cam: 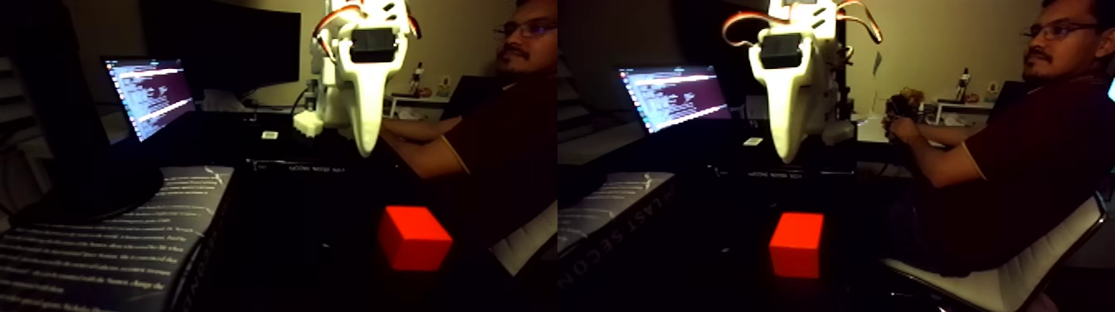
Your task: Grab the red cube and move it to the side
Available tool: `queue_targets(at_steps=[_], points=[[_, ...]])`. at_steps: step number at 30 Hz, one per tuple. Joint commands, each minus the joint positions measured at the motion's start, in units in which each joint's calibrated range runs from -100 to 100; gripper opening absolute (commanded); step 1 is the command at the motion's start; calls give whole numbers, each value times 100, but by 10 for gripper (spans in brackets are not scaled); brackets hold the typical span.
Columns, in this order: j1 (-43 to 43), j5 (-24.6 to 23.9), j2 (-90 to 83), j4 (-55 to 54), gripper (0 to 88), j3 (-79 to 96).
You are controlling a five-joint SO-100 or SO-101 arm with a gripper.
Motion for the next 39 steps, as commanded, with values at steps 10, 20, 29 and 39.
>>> queue_targets(at_steps=[10,20,29,39], points=[[-36,4,-17,17,7,-45],[-36,9,-17,17,7,-54],[-36,15,-9,17,7,-63],[39,182,773,-760,13,-109]])
